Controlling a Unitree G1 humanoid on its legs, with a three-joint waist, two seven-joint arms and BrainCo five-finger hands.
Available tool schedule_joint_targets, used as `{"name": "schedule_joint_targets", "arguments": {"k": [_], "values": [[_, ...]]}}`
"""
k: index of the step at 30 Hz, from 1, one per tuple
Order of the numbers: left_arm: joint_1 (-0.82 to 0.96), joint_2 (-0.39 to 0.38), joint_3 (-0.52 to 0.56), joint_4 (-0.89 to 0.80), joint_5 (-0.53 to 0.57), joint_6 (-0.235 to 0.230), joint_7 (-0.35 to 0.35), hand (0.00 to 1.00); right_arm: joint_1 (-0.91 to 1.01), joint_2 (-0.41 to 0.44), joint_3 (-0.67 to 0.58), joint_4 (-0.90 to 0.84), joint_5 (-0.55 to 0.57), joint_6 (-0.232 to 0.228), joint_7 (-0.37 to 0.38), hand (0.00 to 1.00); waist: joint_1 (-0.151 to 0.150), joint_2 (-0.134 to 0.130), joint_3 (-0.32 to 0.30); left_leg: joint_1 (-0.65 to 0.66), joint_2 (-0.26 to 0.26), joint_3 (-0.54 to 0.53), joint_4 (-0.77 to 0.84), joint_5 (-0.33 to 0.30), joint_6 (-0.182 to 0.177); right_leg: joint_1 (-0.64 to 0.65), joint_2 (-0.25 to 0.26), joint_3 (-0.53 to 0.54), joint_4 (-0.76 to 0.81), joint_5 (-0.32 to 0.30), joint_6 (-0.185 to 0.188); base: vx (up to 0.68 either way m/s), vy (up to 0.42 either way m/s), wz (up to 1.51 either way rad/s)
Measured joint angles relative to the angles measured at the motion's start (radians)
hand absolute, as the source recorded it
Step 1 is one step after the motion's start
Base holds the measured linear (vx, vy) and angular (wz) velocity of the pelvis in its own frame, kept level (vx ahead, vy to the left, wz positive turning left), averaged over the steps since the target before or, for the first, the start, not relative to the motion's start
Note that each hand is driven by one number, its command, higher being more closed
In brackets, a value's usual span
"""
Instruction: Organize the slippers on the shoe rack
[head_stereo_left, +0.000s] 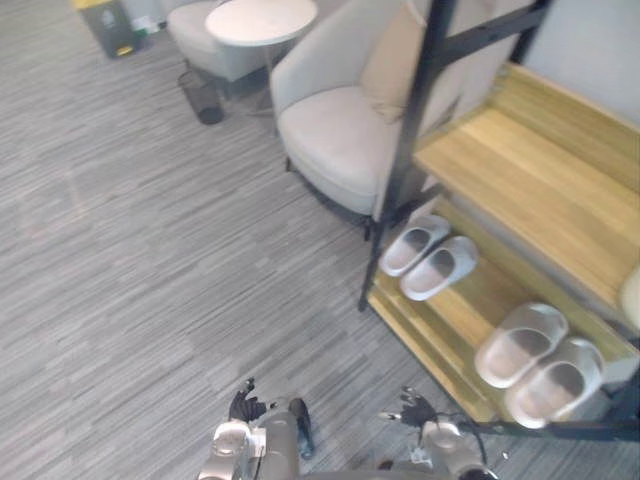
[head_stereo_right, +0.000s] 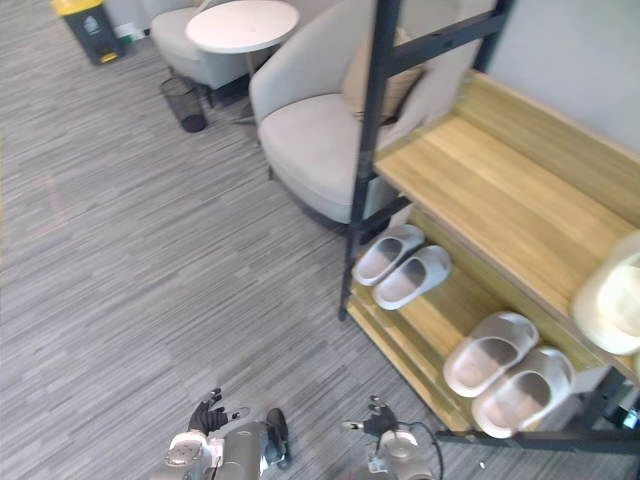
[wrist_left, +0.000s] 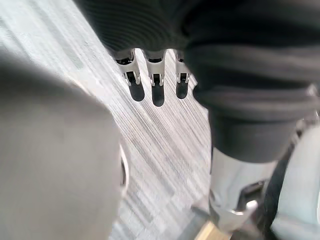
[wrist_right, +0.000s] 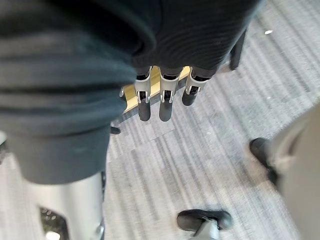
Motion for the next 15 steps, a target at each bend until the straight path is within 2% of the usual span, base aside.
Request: {"name": "schedule_joint_targets", "arguments": {"k": [1,2,3,4,5,6,7,8,9,11,13,14,15], "values": [[-0.003,0.001,0.003,0.016,0.003,0.001,-0.008,0.00,-0.009,0.007,0.000,-0.016,0.002,0.003,0.001,0.00,0.011,0.022,0.007,0.036,0.041,0.013,0.092,-0.111,-0.031,0.018,0.010,-0.026,0.030,-0.004,0.010,0.03,0.135,1.17],[-0.002,0.000,0.007,0.026,0.004,0.001,-0.010,0.00,-0.010,0.008,-0.002,-0.028,0.002,0.003,0.000,0.00,0.014,0.022,0.015,0.043,0.031,0.004,0.076,-0.120,-0.034,0.024,0.014,-0.032,0.038,-0.007,0.014,0.08,0.149,0.80],[-0.017,0.008,0.020,0.046,0.015,0.004,-0.011,0.00,-0.017,0.021,-0.008,-0.049,-0.002,0.002,0.004,0.00,0.015,0.003,0.030,0.054,-0.019,-0.026,0.045,-0.096,-0.026,0.009,-0.029,-0.028,0.089,-0.018,0.029,0.02,0.142,0.75],[-0.017,0.008,0.022,0.052,0.017,0.003,-0.011,0.00,-0.014,0.022,-0.008,-0.058,-0.002,-0.002,0.005,0.00,0.012,0.000,0.029,0.067,-0.054,-0.044,0.024,-0.092,-0.019,-0.015,-0.085,-0.016,0.187,-0.033,0.033,0.03,0.184,0.69],[-0.016,0.008,0.021,0.052,0.018,0.004,-0.012,0.00,-0.014,0.021,-0.008,-0.058,-0.002,-0.004,0.005,0.00,0.012,-0.001,0.029,0.073,-0.064,-0.047,0.017,-0.092,-0.018,-0.023,-0.100,-0.010,0.222,-0.037,0.034,0.05,0.228,0.53],[-0.012,0.007,0.019,0.054,0.017,0.004,-0.012,0.00,-0.016,0.016,-0.008,-0.040,-0.002,-0.006,0.020,0.00,0.010,-0.004,0.031,0.109,-0.108,-0.064,-0.008,-0.093,-0.012,-0.069,-0.185,0.031,0.410,-0.049,0.028,0.03,0.218,0.41],[-0.010,0.008,0.018,0.060,0.017,0.004,-0.012,0.00,-0.015,0.016,-0.006,-0.029,-0.003,-0.004,0.024,0.00,0.009,-0.004,0.032,0.137,-0.133,-0.078,-0.030,-0.096,-0.005,-0.140,-0.225,0.102,0.586,-0.057,-0.009,0.02,0.176,0.41],[-0.009,0.009,0.018,0.063,0.017,0.004,-0.013,0.00,-0.016,0.017,-0.005,-0.029,-0.003,-0.005,0.024,0.00,0.008,-0.004,0.031,0.146,-0.140,-0.086,-0.038,-0.096,-0.005,-0.163,-0.229,0.127,0.627,-0.061,-0.019,0.03,0.137,0.47],[-0.006,0.012,0.018,0.073,0.016,0.002,-0.013,0.00,-0.011,0.018,-0.003,-0.028,-0.002,-0.004,0.023,0.00,0.001,-0.003,0.032,0.186,-0.155,-0.110,-0.080,-0.094,-0.006,-0.234,-0.208,0.205,0.699,-0.069,-0.027,0.05,0.086,0.53],[0.001,0.012,0.019,0.075,0.016,0.002,-0.013,0.00,-0.014,0.014,-0.002,-0.031,-0.002,-0.006,0.019,0.00,-0.002,-0.001,0.035,0.222,-0.162,-0.130,-0.113,-0.088,-0.016,-0.280,-0.178,0.236,0.654,-0.072,-0.022,0.07,0.085,0.45],[0.001,0.012,0.019,0.085,0.016,0.001,-0.014,0.00,-0.015,0.010,-0.003,-0.031,-0.001,-0.006,0.015,0.00,-0.003,0.005,0.032,0.256,-0.172,-0.161,-0.153,-0.078,-0.030,-0.326,-0.128,0.264,0.509,-0.066,-0.019,0.09,0.062,0.34],[0.002,0.012,0.018,0.093,0.016,0.000,-0.015,0.00,-0.015,0.009,-0.007,-0.035,-0.001,-0.008,0.015,0.00,-0.007,0.008,0.028,0.273,-0.181,-0.178,-0.182,-0.069,-0.038,-0.342,-0.099,0.283,0.420,-0.048,-0.006,0.12,0.057,0.49],[0.001,0.013,0.020,0.103,0.016,0.000,-0.017,0.00,-0.014,0.008,-0.014,-0.035,-0.001,-0.008,0.015,0.00,-0.012,0.009,0.026,0.284,-0.188,-0.193,-0.210,-0.063,-0.040,-0.353,-0.069,0.300,0.335,-0.010,-0.016,0.12,0.045,0.53]]}}
